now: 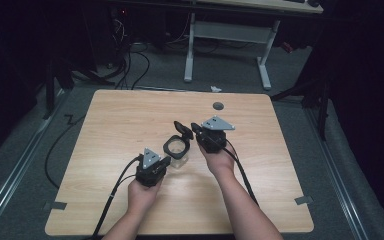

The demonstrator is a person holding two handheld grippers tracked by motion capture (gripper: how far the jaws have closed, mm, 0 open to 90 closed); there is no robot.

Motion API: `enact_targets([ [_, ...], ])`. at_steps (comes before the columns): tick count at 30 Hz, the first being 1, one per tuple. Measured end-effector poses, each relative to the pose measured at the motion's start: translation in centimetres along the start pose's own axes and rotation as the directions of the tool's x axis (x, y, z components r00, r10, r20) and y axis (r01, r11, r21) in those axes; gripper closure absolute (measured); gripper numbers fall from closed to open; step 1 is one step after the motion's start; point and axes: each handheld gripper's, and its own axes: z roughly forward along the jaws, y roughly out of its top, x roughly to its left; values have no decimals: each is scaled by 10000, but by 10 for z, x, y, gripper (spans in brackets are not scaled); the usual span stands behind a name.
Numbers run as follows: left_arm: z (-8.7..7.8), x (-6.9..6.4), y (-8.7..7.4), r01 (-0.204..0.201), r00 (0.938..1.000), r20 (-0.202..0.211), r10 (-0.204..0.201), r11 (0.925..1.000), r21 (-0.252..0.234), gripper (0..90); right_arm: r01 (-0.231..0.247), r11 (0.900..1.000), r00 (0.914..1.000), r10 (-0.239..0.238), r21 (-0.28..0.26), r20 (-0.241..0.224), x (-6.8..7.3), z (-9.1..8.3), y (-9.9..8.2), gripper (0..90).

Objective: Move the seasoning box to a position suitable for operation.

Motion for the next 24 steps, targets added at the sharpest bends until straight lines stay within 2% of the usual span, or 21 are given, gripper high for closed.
enact_targets([
  [24, 0, -2, 0, -32, 10000, 1, 32, 10000, -46, 885, 357, 9994, 9986, -359, -37, -396, 19, -3, -2, 900],
])
